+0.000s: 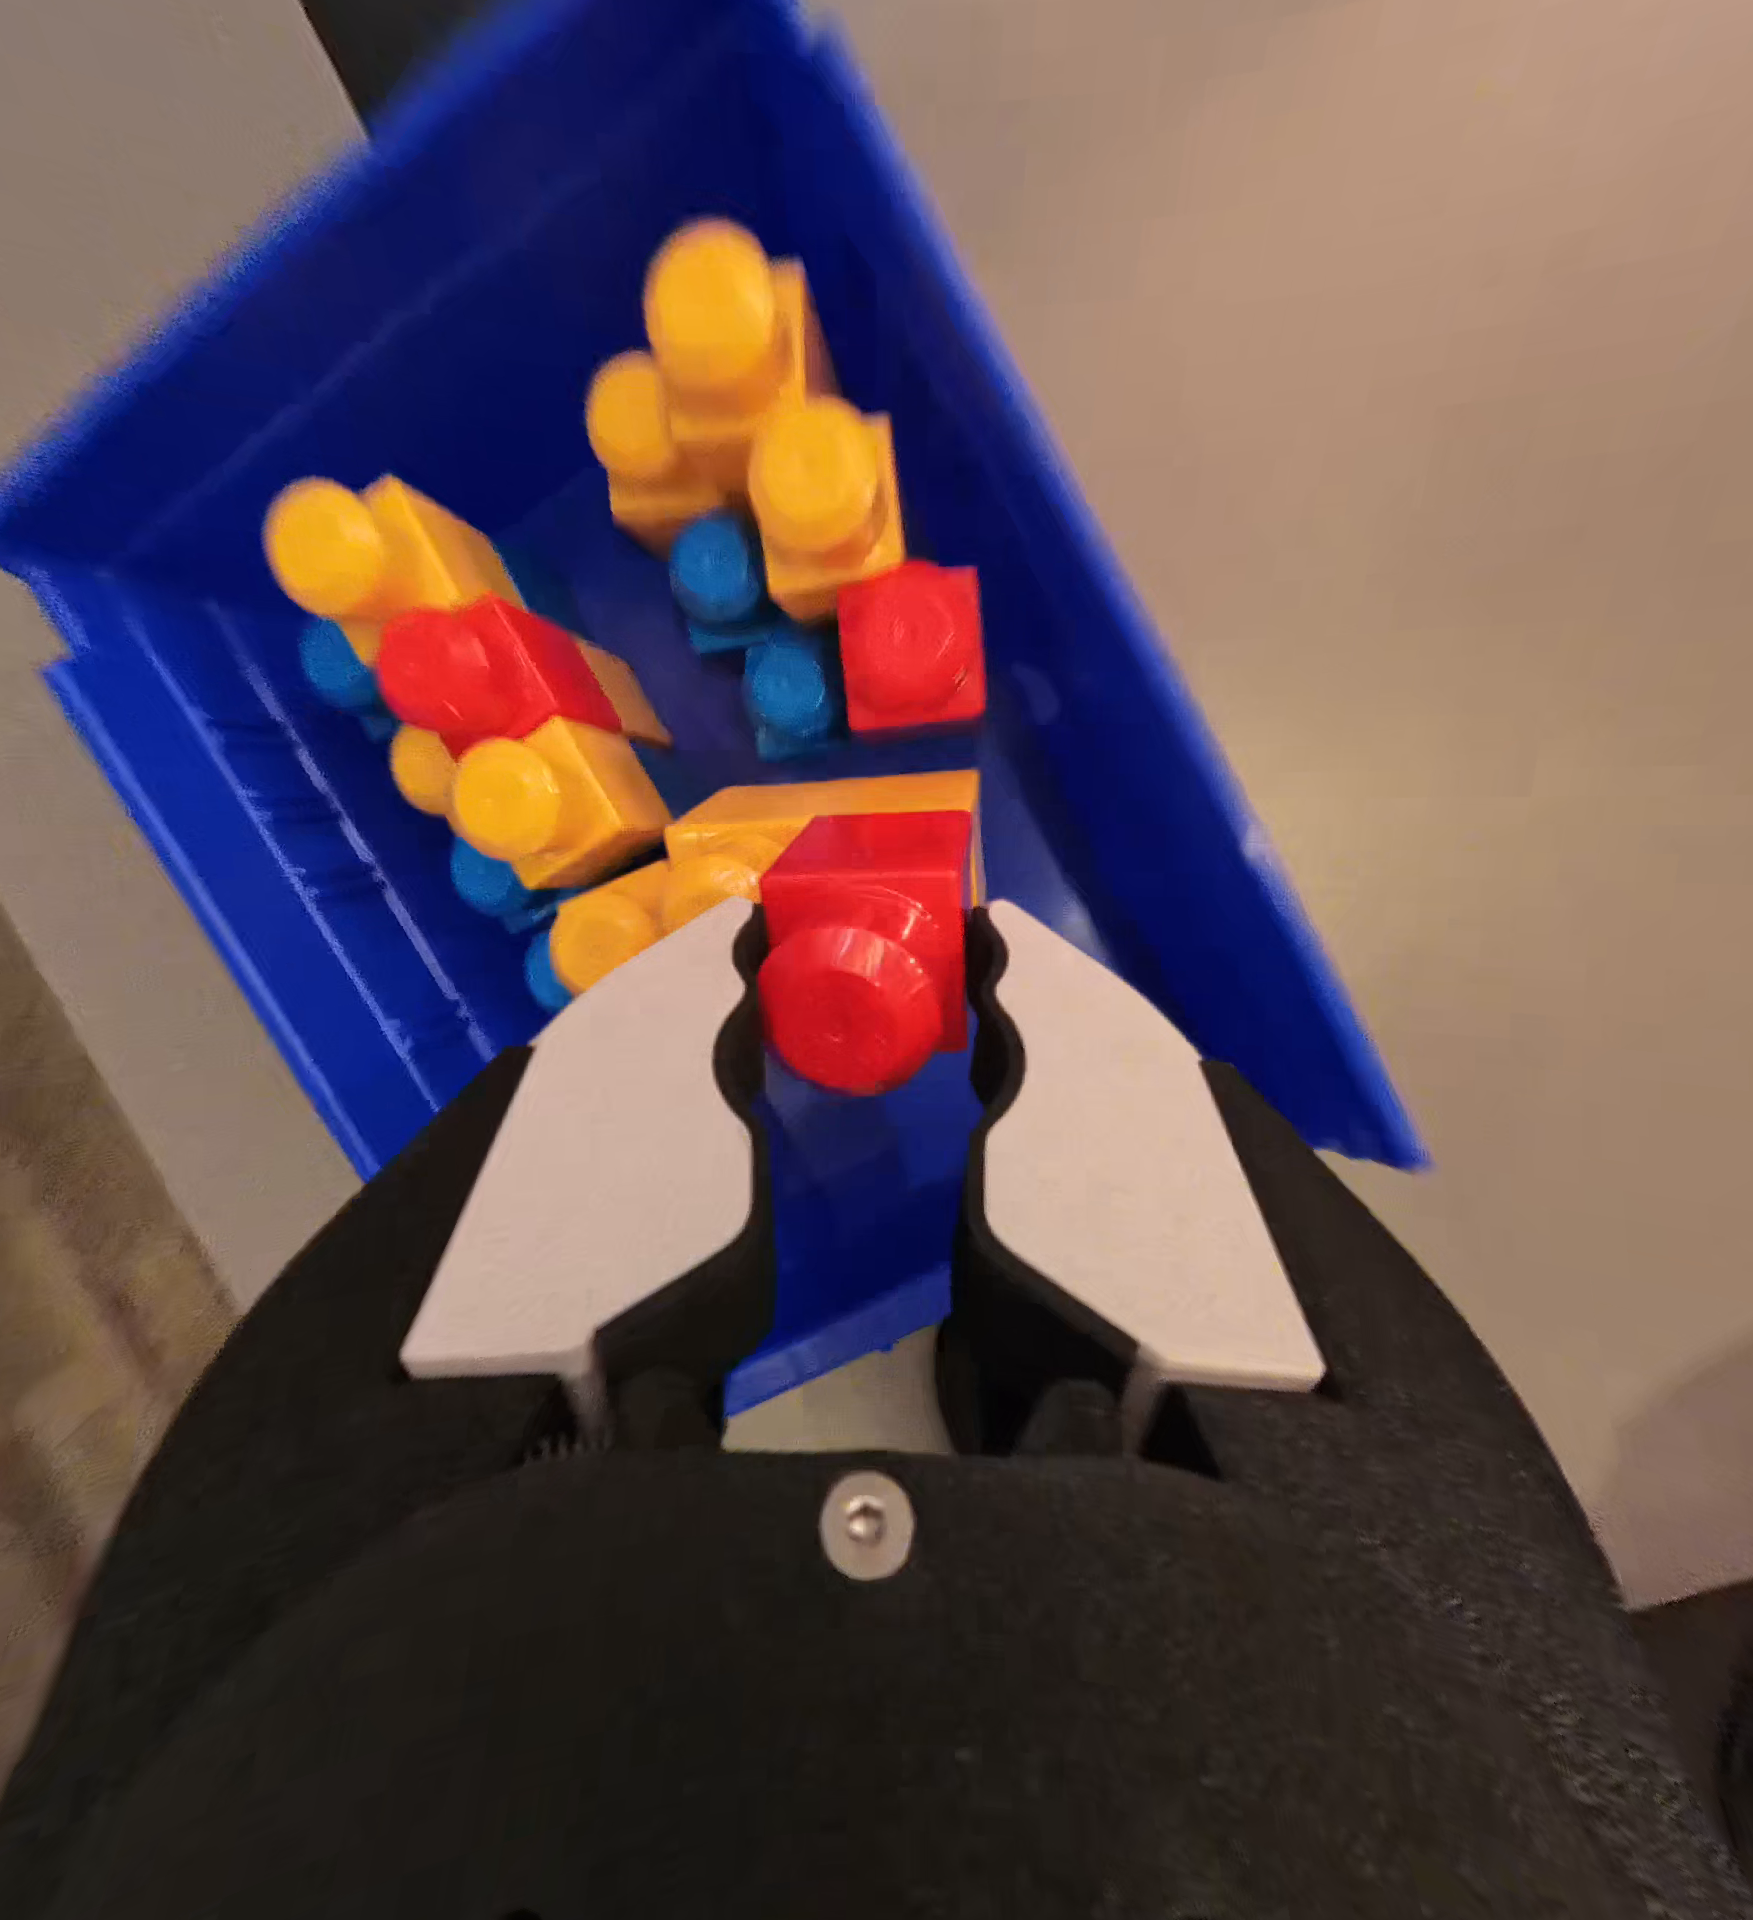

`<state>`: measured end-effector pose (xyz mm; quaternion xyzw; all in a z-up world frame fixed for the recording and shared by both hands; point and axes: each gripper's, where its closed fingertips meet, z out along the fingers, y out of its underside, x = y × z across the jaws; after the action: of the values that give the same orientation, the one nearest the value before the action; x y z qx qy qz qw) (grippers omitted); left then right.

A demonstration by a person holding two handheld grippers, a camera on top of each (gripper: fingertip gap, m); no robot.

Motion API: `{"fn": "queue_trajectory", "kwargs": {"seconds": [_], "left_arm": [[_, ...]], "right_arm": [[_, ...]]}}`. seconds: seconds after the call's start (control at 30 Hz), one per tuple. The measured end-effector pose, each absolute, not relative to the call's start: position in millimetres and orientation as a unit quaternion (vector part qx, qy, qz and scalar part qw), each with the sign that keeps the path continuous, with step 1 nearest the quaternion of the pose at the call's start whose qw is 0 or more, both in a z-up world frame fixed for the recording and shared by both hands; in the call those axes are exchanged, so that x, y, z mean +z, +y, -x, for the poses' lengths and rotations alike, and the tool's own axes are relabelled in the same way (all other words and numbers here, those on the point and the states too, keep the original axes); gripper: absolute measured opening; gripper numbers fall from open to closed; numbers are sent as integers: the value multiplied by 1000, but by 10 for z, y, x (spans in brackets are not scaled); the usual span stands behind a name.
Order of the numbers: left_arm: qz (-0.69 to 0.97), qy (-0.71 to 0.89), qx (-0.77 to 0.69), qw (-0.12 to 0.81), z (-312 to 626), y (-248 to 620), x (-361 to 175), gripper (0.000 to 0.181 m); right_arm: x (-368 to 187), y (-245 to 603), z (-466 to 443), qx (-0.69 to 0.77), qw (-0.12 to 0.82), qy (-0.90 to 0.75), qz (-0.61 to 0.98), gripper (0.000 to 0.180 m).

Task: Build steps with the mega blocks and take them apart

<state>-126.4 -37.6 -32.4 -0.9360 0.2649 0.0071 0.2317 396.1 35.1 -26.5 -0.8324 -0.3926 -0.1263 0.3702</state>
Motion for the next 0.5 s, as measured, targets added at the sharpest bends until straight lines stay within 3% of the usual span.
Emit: {"fn": "queue_trajectory", "kwargs": {"seconds": [0.13,0.2,0.37,0.5], "left_arm": [[838,309,-182,411,635,-591,551,37],[776,333,-297,446,198,-775,859,37],[706,374,-451,398,-626,-1049,880,36],[691,397,-495,346,-979,-1221,726,36]], "right_arm": [[340,291,-2934,-93,559,-429,704,51],[439,-62,-2159,-11,628,-489,605,52],[431,-898,-1186,39,692,-562,451,77],[688,-1143,-1142,52,751,-518,406,70]]}}
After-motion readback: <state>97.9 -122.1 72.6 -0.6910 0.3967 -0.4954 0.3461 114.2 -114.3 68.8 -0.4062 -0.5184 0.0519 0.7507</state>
